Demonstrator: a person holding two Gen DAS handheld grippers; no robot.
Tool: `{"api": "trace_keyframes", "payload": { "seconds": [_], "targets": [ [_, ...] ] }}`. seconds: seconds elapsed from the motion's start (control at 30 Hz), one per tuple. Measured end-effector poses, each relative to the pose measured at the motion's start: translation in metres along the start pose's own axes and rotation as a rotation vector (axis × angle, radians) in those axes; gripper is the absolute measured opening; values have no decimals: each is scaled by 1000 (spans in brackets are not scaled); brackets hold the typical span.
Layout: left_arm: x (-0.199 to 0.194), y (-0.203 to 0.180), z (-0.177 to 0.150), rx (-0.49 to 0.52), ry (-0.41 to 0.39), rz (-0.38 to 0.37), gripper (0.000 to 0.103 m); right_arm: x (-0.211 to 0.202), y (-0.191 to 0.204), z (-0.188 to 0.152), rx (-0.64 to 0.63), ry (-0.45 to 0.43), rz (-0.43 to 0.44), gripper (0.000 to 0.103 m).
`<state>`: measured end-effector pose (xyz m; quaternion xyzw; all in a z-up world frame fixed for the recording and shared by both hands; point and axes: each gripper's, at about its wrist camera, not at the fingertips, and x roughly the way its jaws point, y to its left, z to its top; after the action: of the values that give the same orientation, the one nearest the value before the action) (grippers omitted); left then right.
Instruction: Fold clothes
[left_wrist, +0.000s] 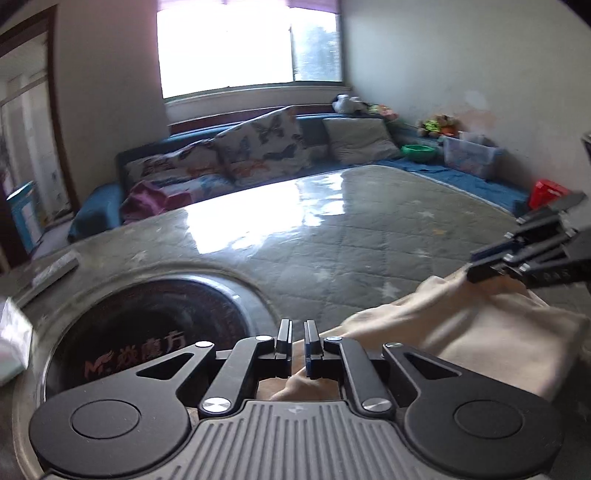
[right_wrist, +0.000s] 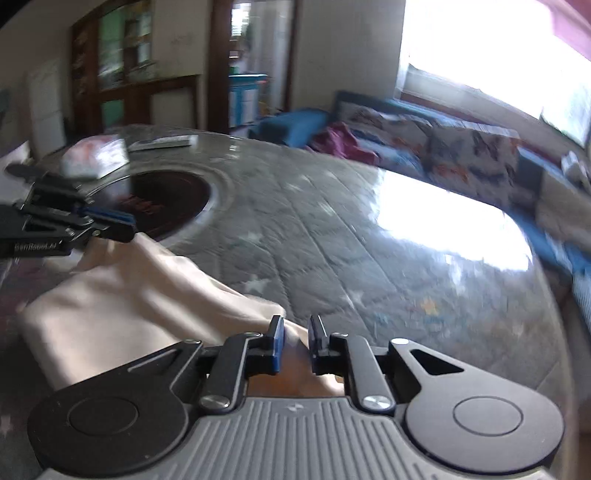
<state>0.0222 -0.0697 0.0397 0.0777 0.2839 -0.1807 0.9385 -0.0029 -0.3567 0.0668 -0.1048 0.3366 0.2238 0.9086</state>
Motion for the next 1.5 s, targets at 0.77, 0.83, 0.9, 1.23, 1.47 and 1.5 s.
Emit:
{"api": "trace_keyframes", "payload": {
  "seconds": [0.77,0.83,0.9,1.23,1.47,1.5],
  "targets": [
    [28,-24,21,-86,147,-117,42,34,-19,23,190,64,135,24],
    [33,-24,20,-82,165,-123,31,43,-17,20,187,91,137,22],
    [38,-24,20,-77,182,-129,17,47,-14,18,178,87,137,13],
    [44,-32,25,-9,67,-60,8,43,-9,22,139,-39,73,4],
    [53,-31,24,-11,86,-49,10,48,-6,20,112,-36,41,11],
    [53,-31,24,-12,85,-50,11,42,-3,20,96,-53,43,11]
  ]
}}
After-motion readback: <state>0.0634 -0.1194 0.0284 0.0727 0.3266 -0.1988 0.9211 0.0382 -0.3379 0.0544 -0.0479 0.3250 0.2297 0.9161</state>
